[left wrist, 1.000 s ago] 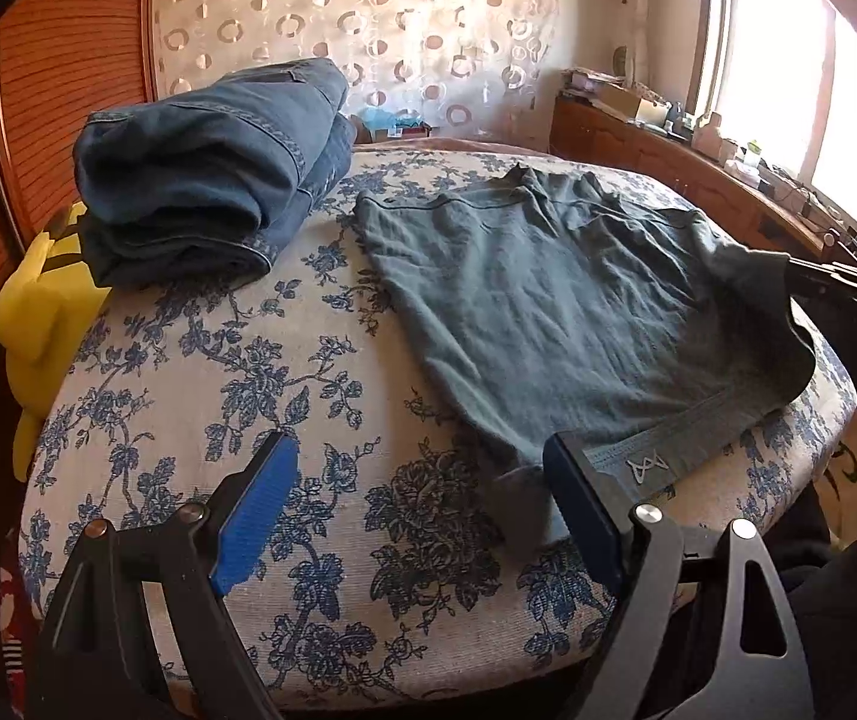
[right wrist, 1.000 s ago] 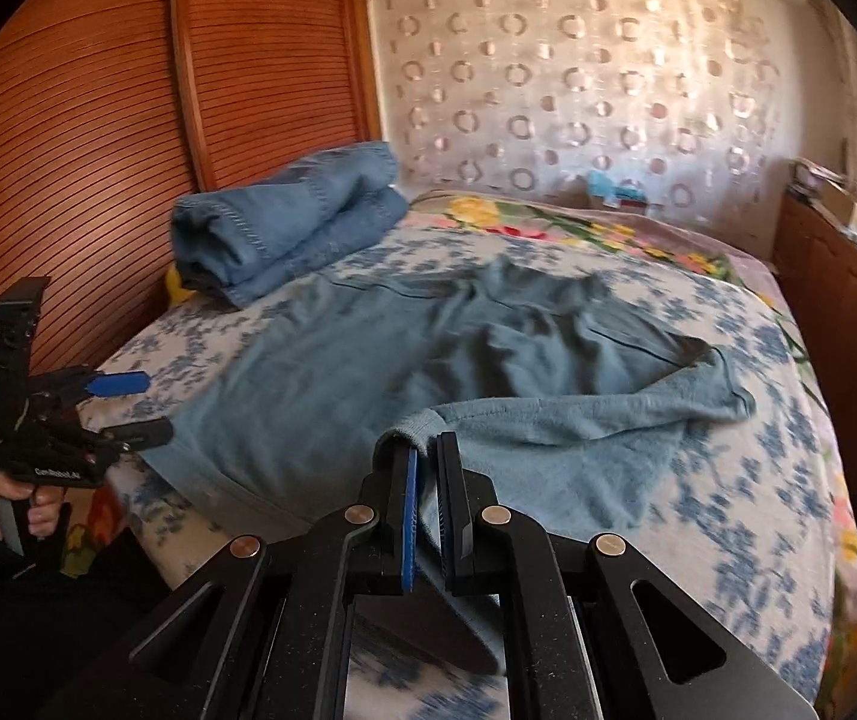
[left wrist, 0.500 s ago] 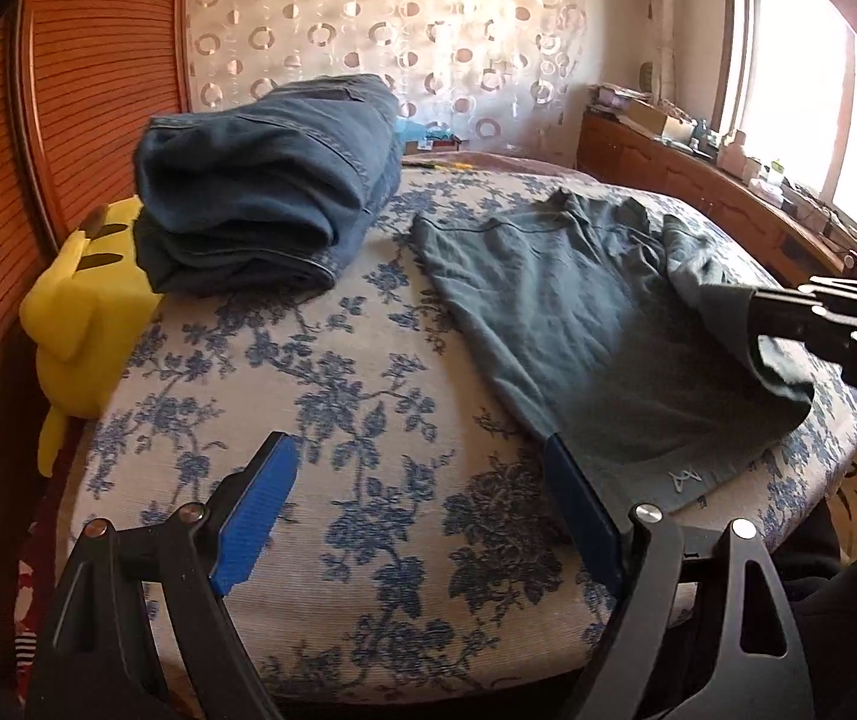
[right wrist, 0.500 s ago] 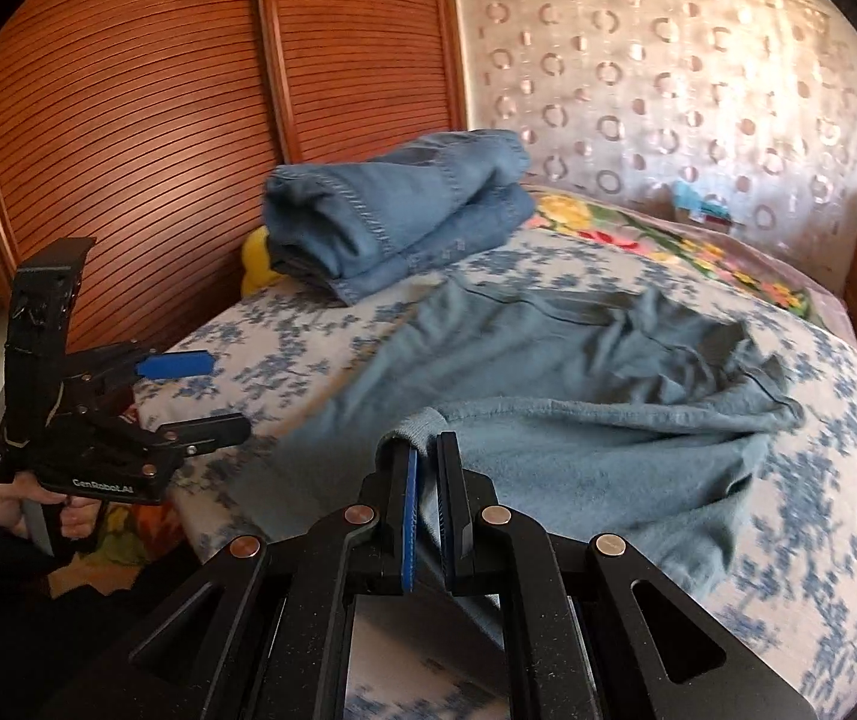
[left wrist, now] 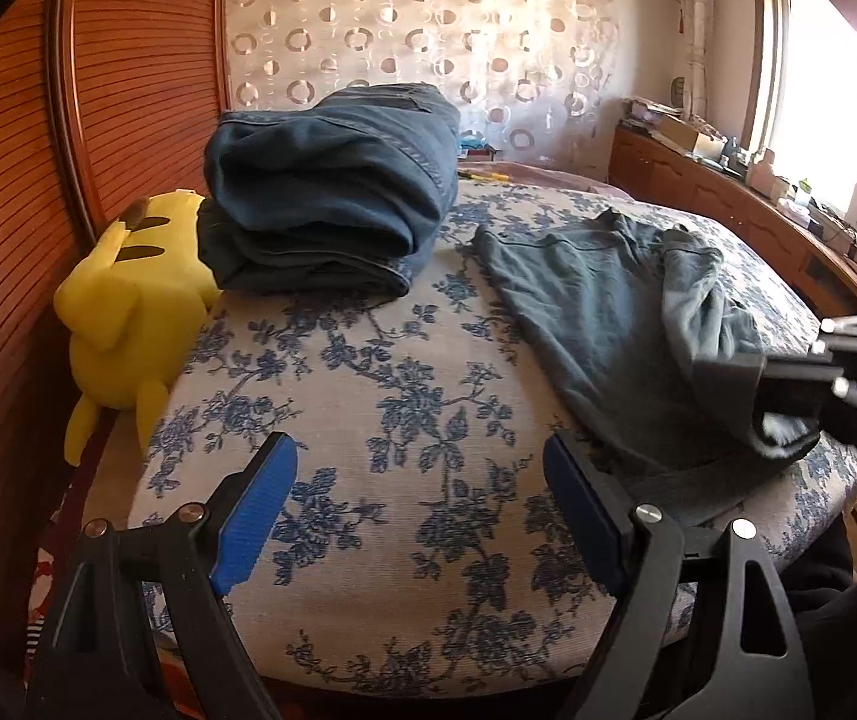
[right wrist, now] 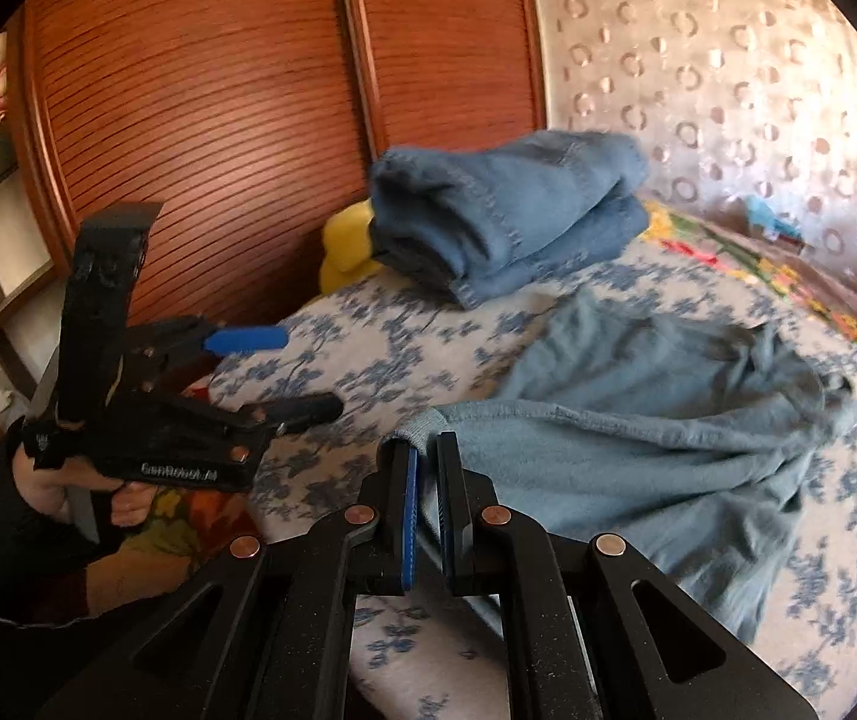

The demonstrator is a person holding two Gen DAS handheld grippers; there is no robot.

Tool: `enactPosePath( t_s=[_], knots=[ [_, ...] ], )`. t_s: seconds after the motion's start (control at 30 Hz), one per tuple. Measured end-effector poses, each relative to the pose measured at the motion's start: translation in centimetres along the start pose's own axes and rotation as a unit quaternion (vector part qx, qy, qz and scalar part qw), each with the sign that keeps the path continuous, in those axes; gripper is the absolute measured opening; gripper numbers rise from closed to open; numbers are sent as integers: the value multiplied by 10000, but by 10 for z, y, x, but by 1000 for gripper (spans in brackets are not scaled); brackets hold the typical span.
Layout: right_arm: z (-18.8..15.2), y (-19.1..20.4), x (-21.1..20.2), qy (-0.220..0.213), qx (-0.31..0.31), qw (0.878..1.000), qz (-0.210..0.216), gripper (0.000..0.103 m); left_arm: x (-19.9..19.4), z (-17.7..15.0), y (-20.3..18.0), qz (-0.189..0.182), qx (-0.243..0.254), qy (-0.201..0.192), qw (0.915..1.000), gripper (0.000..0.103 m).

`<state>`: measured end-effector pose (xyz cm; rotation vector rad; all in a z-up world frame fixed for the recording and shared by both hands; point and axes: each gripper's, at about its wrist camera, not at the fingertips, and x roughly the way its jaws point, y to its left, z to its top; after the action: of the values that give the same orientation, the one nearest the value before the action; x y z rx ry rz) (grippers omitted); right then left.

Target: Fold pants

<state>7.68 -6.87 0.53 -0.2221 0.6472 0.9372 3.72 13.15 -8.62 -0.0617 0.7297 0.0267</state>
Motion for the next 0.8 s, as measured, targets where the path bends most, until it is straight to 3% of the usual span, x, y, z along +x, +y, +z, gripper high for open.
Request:
enactPosePath(
  t_s=[0.23,0.47,0.8],
  knots=[
    [-12,-10,21,529,58,9986,74,7,2,-3,-1,-16,3,37,10000,85],
    [-11,-2,21,800,-80,9967,94,33,3,-3,-8,-63,48,41,10000,85],
    [-20,-25,-36,236,266,9987,-376,34,0,3,-18,-174,115,-28,9998,85]
  ],
)
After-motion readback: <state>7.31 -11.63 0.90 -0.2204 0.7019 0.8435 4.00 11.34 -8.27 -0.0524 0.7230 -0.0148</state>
